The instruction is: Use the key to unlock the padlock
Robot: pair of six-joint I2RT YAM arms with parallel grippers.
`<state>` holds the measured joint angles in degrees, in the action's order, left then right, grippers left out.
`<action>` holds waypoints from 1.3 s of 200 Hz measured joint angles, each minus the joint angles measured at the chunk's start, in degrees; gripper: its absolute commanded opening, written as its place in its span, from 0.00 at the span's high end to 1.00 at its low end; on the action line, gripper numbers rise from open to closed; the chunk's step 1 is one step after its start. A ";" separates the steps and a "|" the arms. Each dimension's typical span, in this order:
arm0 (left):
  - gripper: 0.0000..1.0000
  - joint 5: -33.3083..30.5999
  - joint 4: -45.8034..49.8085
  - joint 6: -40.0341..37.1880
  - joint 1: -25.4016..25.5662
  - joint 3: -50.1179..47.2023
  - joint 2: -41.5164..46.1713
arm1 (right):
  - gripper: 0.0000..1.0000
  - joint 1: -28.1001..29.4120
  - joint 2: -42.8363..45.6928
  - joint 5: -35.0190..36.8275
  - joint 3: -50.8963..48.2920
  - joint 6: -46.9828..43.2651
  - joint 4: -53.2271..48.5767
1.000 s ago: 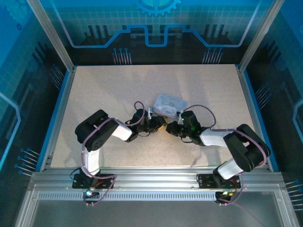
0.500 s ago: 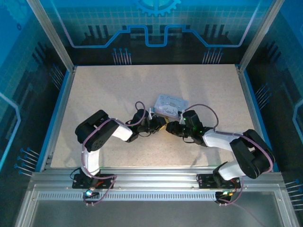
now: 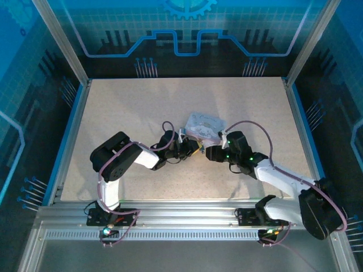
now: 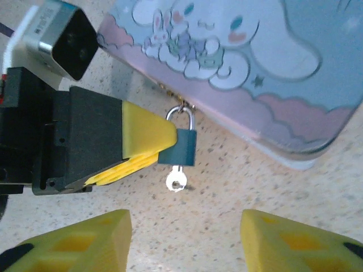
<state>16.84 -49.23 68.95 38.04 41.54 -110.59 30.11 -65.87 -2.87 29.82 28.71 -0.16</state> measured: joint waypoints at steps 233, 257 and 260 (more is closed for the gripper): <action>0.97 -0.07 5.42 4.70 -0.11 0.42 3.08 | 0.37 20.50 -7.78 32.70 -7.76 -65.16 18.43; 0.97 -0.04 5.40 4.94 -0.11 0.42 3.08 | 0.45 20.50 -11.28 32.50 -7.54 -65.24 21.31; 0.97 -0.04 5.40 5.05 -0.11 0.44 3.08 | 0.45 20.50 -11.58 32.48 -7.50 -65.16 21.57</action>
<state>16.80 -43.83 74.00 37.93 41.98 -107.50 50.61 -77.45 29.61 22.33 -36.45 21.41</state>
